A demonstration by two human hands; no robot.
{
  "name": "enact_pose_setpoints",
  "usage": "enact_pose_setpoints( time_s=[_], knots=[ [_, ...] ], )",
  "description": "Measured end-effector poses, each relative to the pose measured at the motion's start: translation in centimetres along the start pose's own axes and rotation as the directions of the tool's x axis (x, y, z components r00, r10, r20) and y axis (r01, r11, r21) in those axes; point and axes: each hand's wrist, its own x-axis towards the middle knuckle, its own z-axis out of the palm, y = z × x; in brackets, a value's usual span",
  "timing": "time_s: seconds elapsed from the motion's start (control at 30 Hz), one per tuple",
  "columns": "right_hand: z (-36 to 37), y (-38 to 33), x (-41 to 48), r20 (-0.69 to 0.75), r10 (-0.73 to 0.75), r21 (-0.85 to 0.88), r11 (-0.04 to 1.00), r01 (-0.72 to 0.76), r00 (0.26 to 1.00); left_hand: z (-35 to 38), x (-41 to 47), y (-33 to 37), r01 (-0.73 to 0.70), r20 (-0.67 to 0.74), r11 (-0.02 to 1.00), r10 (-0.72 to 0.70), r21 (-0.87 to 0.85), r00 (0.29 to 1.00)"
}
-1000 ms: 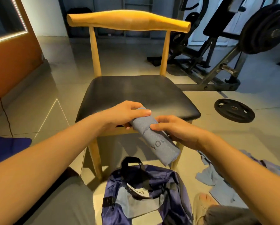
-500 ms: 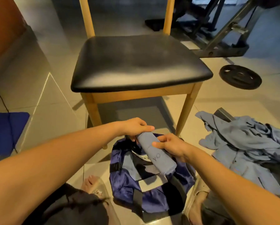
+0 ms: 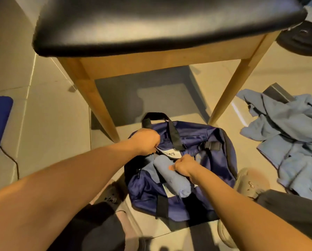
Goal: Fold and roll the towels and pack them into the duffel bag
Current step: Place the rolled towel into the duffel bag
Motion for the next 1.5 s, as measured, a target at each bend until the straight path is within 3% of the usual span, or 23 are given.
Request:
enact_pose_setpoints(
  time_s=[0.13, 0.3, 0.43, 0.57, 0.7, 0.8, 0.87, 0.97, 1.1, 1.2, 1.33, 1.4, 1.5],
  knots=[
    [2.0, 1.2, 2.3, -0.168, 0.006, 0.212, 0.977, 0.030, 0.986, -0.7, 0.2, -1.2, 0.086, -0.084, 0.967, -0.109, -0.241, 0.991],
    [5.2, 0.3, 2.7, -0.258, -0.162, 0.260, 0.938, 0.230, 0.953, -0.8, -0.3, -2.8, 0.124, -0.107, 0.840, -0.211, -0.528, 0.972],
    [6.7, 0.7, 3.6, -0.350, -0.220, 0.141, 0.949, 0.283, 0.911, 0.1, -1.1, -2.4, 0.064, -0.108, 0.803, -0.158, -0.592, 0.981],
    [6.3, 0.6, 3.9, -0.409, -0.161, 0.249, 0.927, 0.279, 0.898, 0.4, -1.3, -1.8, 0.011, -0.157, 0.826, -0.120, -0.564, 0.980],
    [5.9, 1.0, 3.3, -0.350, -0.229, 0.179, 0.936, 0.304, 0.909, 0.5, -1.3, -0.6, 0.011, -0.084, 0.907, -0.051, -0.420, 0.995],
    [3.8, 2.5, 2.7, -0.287, -0.285, -0.126, 0.958, 0.259, 0.915, 1.6, -0.9, 0.6, 0.024, 0.016, 0.958, -0.021, -0.285, 1.000],
    [2.2, 3.4, 1.7, -0.152, -0.335, -0.449, 0.861, 0.237, 0.930, 2.6, -0.7, 1.4, 0.030, 0.010, 0.976, -0.029, -0.216, 1.000],
    [1.2, 3.6, 0.5, 0.042, -0.298, -0.778, 0.589, 0.218, 0.954, 3.5, -0.6, 2.6, 0.059, -0.027, 0.984, -0.065, -0.170, 0.998],
    [1.7, 4.0, 0.4, 0.100, -0.264, -0.873, 0.440, 0.212, 0.959, 3.9, -0.7, 3.6, 0.088, -0.056, 0.990, -0.094, -0.107, 0.994],
    [1.6, 4.0, 0.0, 0.084, -0.311, -0.887, 0.409, 0.213, 0.947, 3.9, -0.8, 4.0, 0.106, -0.048, 0.992, -0.109, -0.065, 0.993],
    [0.1, 3.3, -1.8, 0.178, -0.324, -0.845, 0.434, 0.313, 0.929, 3.8, -0.7, 4.5, 0.110, -0.052, 0.992, -0.113, -0.057, 0.992],
    [-1.1, 3.1, -3.0, 0.231, -0.310, -0.781, 0.506, 0.366, 0.922, 3.5, -0.7, 4.5, 0.107, -0.046, 0.991, -0.110, -0.076, 0.993],
    [-2.6, 2.9, -3.4, 0.157, -0.377, -0.706, 0.603, 0.370, 0.913, 2.8, -0.6, 4.0, 0.064, -0.003, 0.986, -0.065, -0.156, 0.998]
  ],
)
